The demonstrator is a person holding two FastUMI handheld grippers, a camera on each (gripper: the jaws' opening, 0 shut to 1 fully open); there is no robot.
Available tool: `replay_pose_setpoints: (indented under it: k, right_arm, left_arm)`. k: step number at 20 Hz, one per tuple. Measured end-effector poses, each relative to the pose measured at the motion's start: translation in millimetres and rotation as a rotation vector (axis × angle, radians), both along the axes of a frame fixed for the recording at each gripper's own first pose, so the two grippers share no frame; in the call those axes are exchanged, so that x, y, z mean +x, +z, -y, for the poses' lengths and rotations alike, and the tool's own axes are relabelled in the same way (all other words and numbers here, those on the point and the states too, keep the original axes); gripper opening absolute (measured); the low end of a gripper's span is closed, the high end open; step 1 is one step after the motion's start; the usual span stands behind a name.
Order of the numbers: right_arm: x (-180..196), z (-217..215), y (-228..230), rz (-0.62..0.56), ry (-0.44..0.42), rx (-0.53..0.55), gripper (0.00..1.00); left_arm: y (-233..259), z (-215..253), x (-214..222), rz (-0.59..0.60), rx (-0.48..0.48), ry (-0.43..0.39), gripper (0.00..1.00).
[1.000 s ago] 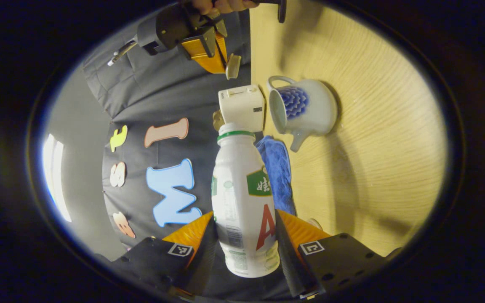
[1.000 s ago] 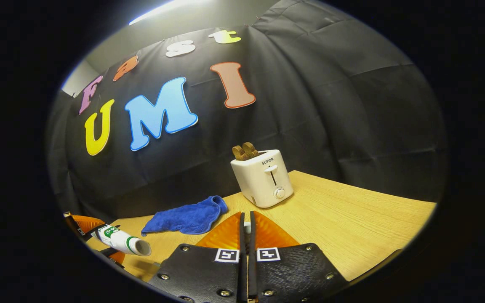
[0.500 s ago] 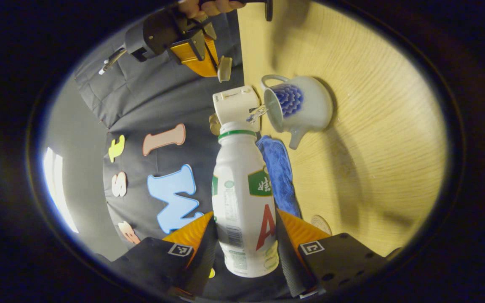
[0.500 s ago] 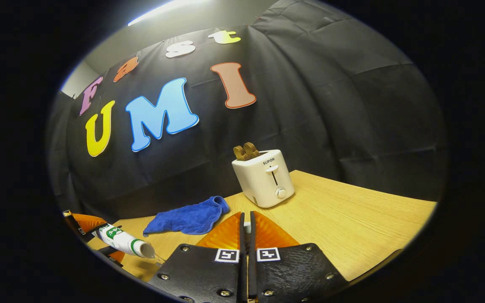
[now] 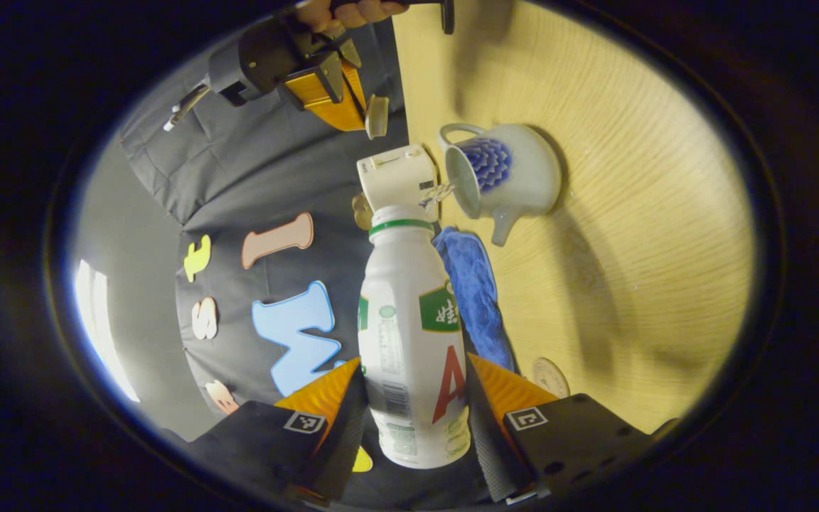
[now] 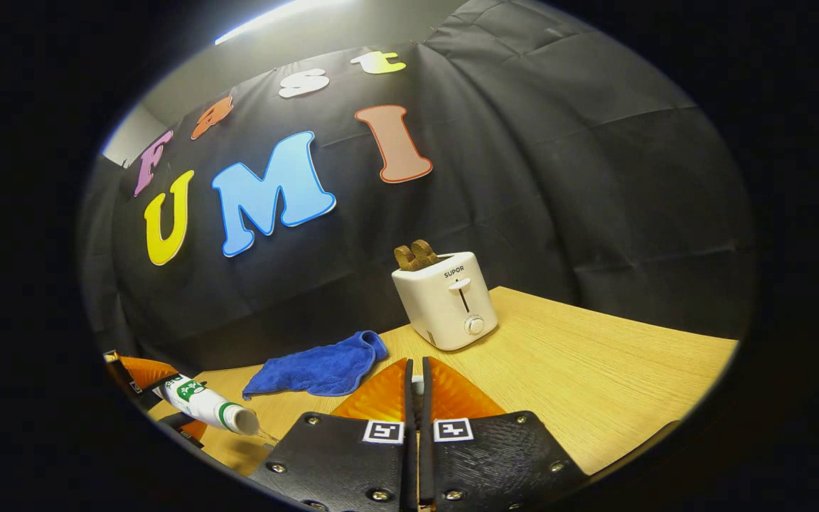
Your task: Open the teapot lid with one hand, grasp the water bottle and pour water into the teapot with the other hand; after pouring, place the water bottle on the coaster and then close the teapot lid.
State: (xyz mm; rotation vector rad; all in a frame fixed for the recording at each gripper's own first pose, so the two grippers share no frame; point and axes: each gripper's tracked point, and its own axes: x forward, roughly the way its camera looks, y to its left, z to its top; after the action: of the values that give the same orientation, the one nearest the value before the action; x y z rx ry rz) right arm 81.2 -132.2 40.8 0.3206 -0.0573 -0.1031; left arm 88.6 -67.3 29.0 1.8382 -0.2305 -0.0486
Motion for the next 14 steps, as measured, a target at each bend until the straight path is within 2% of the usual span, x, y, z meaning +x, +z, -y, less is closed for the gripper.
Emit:
replay_pose_setpoints:
  k: [14]
  right_arm:
    - [1.3, -1.8, -1.0, -0.004, 0.005, -0.005, 0.01]
  left_arm:
    - [6.8, 0.4, 1.7, 0.016, 0.072, -0.001, 0.83]
